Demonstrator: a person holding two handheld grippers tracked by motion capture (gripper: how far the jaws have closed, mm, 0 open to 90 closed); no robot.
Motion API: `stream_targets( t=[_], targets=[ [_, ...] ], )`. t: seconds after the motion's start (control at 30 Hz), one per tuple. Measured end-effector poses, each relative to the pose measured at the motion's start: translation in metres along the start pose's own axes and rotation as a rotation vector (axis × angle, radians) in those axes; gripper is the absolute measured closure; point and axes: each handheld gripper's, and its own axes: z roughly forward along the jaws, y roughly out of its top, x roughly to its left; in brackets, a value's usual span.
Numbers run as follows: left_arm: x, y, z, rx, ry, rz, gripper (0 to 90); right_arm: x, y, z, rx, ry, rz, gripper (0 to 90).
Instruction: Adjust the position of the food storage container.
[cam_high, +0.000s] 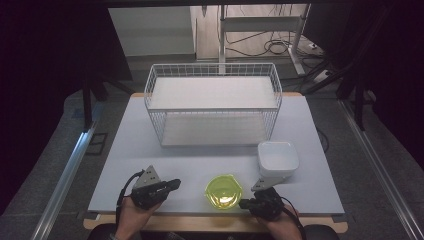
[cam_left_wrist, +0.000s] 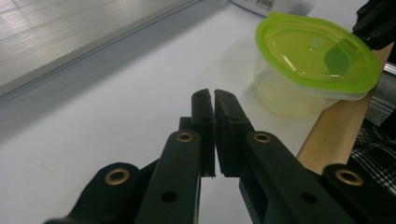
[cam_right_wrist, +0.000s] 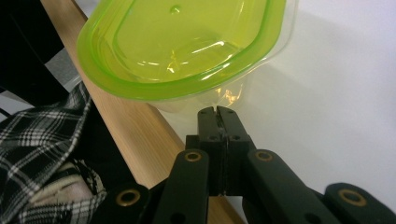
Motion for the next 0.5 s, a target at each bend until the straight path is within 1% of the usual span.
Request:
stream_targets(
  t=[0.07, 0.13, 0.23, 0.27, 0.33, 0.37, 0.43, 0.5],
  targets=[
    [0.001, 0.000, 0.000, 0.005, 0.007, -0.001, 87.5, 0.001, 0.004, 0.006, -0.001, 0.014, 0.002, 89.3],
    [0.004, 0.000, -0.003, 0.008, 0.018, -0.008, 87.5, 0.002, 0.009, 0.013, 0.003, 0.021, -0.015, 89.3],
    [0.010, -0.001, -0.007, 0.006, 0.034, -0.028, 87.5, 0.003, 0.016, 0.021, 0.005, 0.036, -0.020, 89.3],
    [0.013, -0.002, -0.009, 0.004, 0.038, -0.034, 87.4, 0.004, 0.021, 0.027, 0.007, 0.043, -0.024, 89.3],
    [0.019, -0.004, -0.012, 0.003, 0.041, -0.053, 87.4, 0.004, 0.023, 0.030, 0.011, 0.049, -0.024, 89.3],
    [0.020, -0.005, -0.013, 0.004, 0.042, -0.056, 87.2, 0.006, 0.028, 0.037, 0.014, 0.056, -0.031, 89.4],
    [0.023, -0.006, -0.014, 0.009, 0.051, -0.058, 87.2, 0.006, 0.031, 0.040, 0.016, 0.056, -0.038, 89.4],
    [0.025, -0.006, -0.017, 0.004, 0.060, -0.062, 87.2, 0.008, 0.037, 0.047, 0.012, 0.062, -0.043, 89.4]
  ],
)
